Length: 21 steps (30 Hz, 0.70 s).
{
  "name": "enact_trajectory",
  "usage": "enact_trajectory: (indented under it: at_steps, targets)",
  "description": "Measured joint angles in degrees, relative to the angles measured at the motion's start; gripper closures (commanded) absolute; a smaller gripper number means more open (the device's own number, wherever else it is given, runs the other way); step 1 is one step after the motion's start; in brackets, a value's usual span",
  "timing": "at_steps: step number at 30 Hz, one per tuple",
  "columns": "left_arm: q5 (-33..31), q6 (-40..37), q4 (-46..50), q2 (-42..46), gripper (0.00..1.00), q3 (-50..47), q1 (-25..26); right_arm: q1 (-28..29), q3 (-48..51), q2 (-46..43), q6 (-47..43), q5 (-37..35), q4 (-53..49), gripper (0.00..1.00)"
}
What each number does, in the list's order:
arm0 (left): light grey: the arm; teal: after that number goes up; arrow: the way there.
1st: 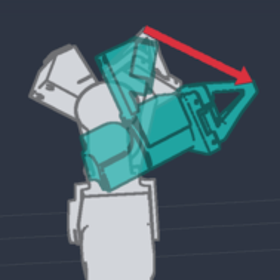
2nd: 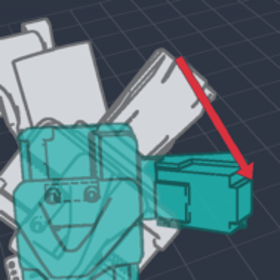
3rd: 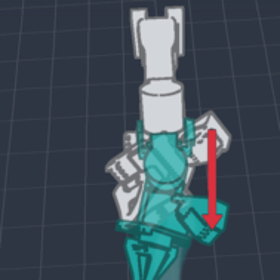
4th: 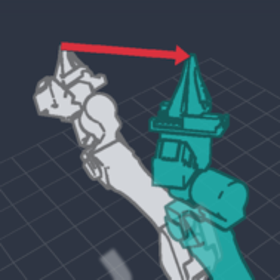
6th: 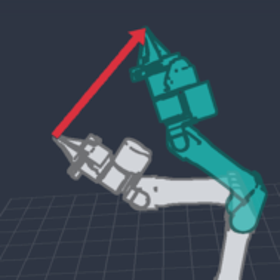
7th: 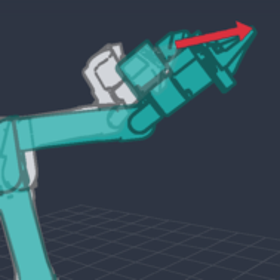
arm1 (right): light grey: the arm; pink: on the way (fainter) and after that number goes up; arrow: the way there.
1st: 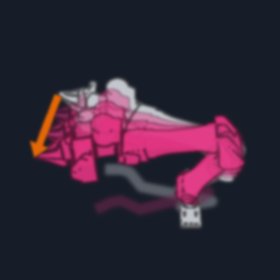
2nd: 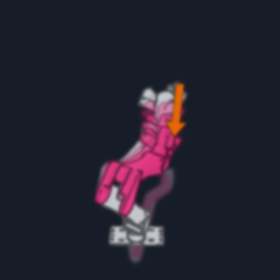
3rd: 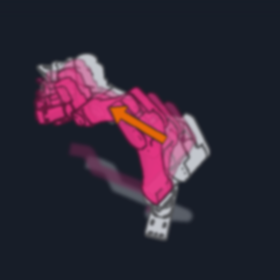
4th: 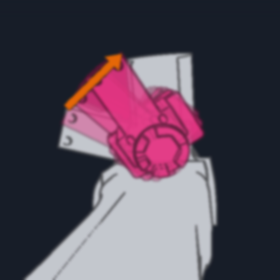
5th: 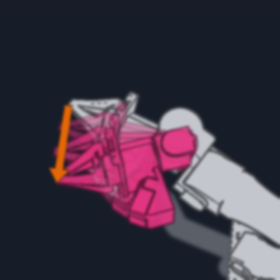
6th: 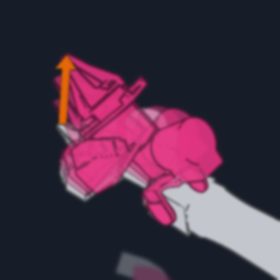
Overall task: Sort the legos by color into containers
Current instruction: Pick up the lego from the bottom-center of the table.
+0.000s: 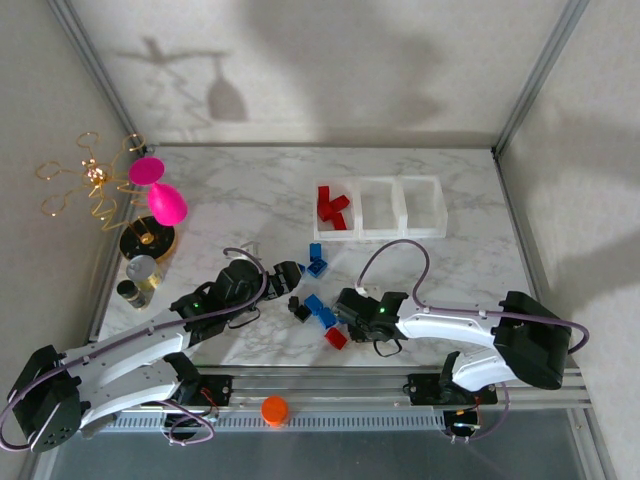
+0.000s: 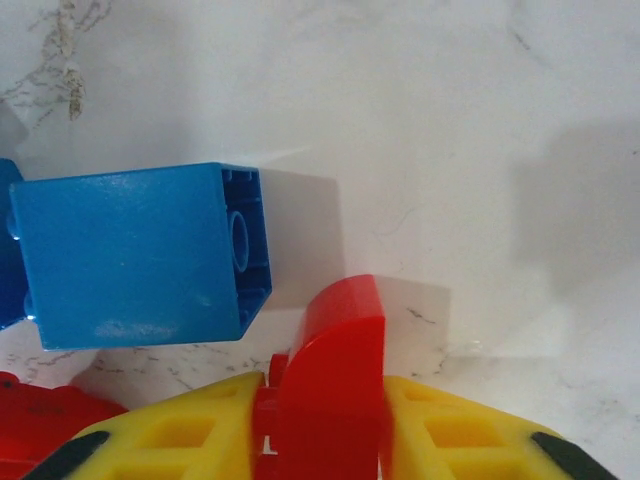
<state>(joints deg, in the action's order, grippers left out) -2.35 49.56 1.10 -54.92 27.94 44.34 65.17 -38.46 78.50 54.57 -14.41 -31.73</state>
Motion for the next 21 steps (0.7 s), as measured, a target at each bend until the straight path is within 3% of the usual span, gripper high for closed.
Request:
enact_trajectory:
  at_steps: [12, 21]
  targets:
    - [-0.2, 0.0, -1.5, -0.4, 0.00, 0.0, 0.2, -1.3, -4.6, -2.9, -2.7, -2.2, -2.6, 0.77]
    - [-1.1, -1.0, -1.4, -2.7, 0.00, 3.2, 0.2, -13.3, -15.3, -5.1, -13.6, -2.5, -0.9, 0.76]
